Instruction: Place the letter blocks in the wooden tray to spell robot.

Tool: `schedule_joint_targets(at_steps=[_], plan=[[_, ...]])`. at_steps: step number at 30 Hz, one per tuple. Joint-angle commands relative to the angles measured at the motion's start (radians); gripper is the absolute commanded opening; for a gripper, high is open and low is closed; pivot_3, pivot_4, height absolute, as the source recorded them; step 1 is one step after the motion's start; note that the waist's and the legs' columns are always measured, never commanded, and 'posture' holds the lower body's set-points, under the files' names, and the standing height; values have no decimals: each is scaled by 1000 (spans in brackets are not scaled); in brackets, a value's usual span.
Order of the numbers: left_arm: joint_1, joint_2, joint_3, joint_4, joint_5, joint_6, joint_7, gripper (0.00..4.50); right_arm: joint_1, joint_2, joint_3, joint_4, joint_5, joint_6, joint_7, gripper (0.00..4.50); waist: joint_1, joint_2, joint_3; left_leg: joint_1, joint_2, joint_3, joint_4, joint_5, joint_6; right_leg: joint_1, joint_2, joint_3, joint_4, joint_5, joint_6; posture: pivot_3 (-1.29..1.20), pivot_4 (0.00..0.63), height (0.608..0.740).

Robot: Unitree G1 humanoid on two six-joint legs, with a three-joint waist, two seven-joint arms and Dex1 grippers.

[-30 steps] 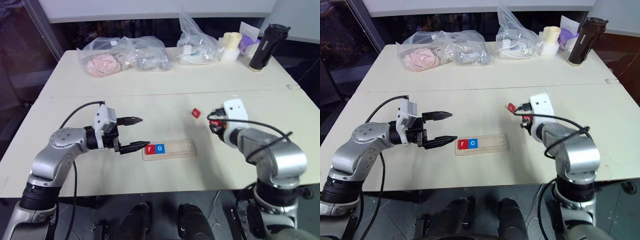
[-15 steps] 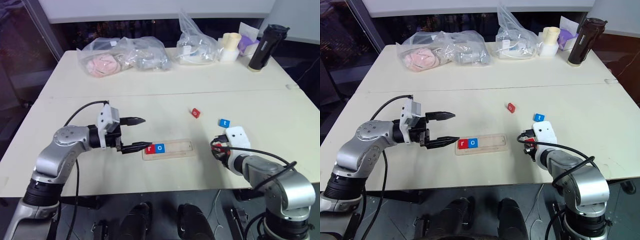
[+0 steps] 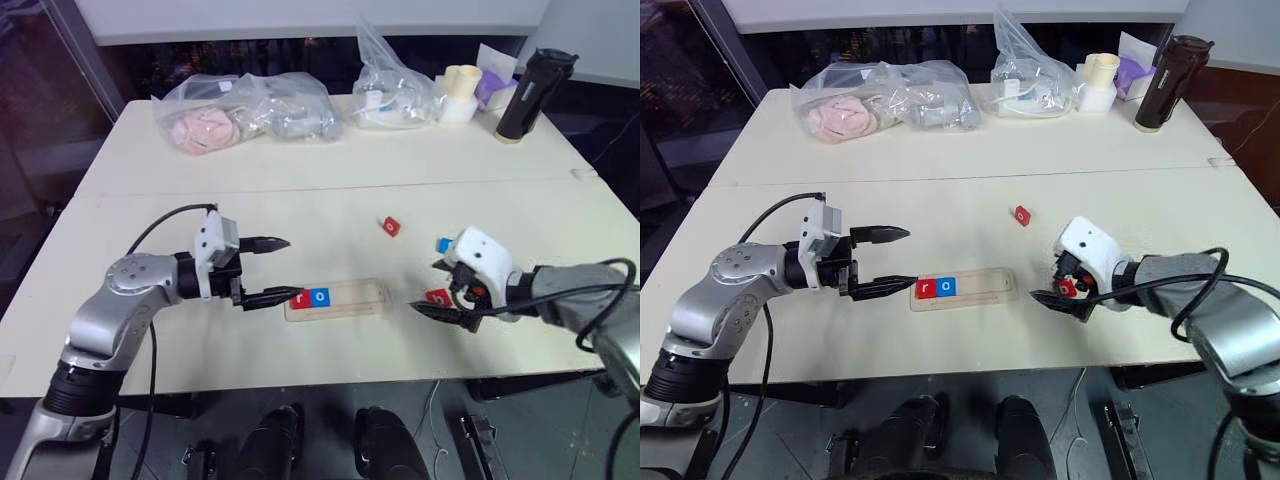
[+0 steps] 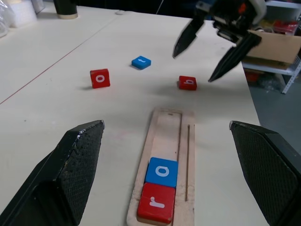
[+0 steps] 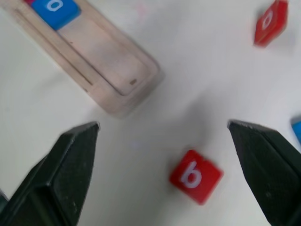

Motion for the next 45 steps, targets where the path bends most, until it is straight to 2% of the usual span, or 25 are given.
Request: schedule_joint_targets(at_steps=[1, 3, 7, 12, 21, 23, 25, 29, 32, 38, 41, 45], plan=[[-4, 10, 17, -29, -3, -6, -2, 4500, -29, -21, 75, 238, -116, -362, 170, 4471, 0, 0, 0, 0, 0, 0, 0, 0, 0, 0, 0, 0, -1, 1, 0, 0, 150, 738], [-2, 13, 20, -35, -6, -3, 0, 4500, -49, -24, 113, 364, -152, -507, 266, 4471, 0, 0, 0, 0, 0, 2, 0, -1, 1, 1, 0, 1, -2, 3, -2, 0, 150, 738], [6, 20, 24, -44, 0, -6, 5, 4500, -104, -6, 163, 550, -205, -680, 383, 4471, 1, 0, 0, 0, 0, 2, 0, -1, 1, 0, 0, 2, -2, 4, -2, 0, 150, 738], [37, 36, 42, -83, -11, 8, 22, 4500, -175, 39, 199, 705, -247, -764, 450, 4471, -2, 0, 0, 0, 0, 2, 0, -1, 1, -1, 0, 3, -2, 4, -2, 0, 150, 738], [63, 49, 58, -115, -20, 18, 40, 4500, -214, 71, 217, 853, -310, -861, 495, 4471, 3, 0, 0, 0, 0, 2, 1, -1, 1, 0, 0, 3, -1, 4, -3, 0, 150, 738], [65, 50, 59, -117, -19, 19, 41, 4500, -222, 74, 216, 873, -316, -873, 500, 3944, 2, 0, 0, 0, 0, 2, 2, -1, 1, 0, 0, 3, -1, 5, -3, 0, 150, 738], [66, 52, 60, -118, -19, 20, 42, 4500, -233, 78, 214, 889, -322, -881, 501, 3210, 2, 0, 0, 1, 0, 2, 2, -1, 1, 1, 1, 3, -1, 5, -3, 0, 150, 738], [66, 51, 58, -118, -18, 21, 43, 4500, -269, 97, 203, 910, -320, -873, 493, 1149, -1, 0, 0, 1, 0, 2, 2, -1, 1, 1, 1, 4, -1, 6, -4, 0, 150, 738], [65, 50, 57, -118, -18, 20, 44, 4500, -286, 104, 196, 886, -322, -867, 490, 1133, -1, 0, 0, 1, 0, 2, 2, -1, 1, 0, 1, 4, -1, 6, -4, 0, 150, 738], [66, 50, 58, -117, -15, 17, 46, 4500, -309, 142, 199, 662, -266, -735, 510, 1133, -2, 0, 0, 0, 1, 2, 1, -1, 0, -2, 1, 5, -1, 7, -4, 0, 150, 738], [65, 48, 58, -116, -14, 16, 49, 4500, -315, 186, 224, 561, -267, -681, 492, 1133, 1, 0, 0, 0, 1, 2, 1, -1, 0, -2, 2, 5, -1, 7, -4, 0, 150, 738], [74, 49, 62, -124, -16, 16, 51, 4500, -344, 297, 299, 480, -292, -616, 450, 1133, -1, 0, 0, 0, 1, 2, 1, -1, 0, -2, 2, 5, -1, 7, -4, 0, 150, 738]])
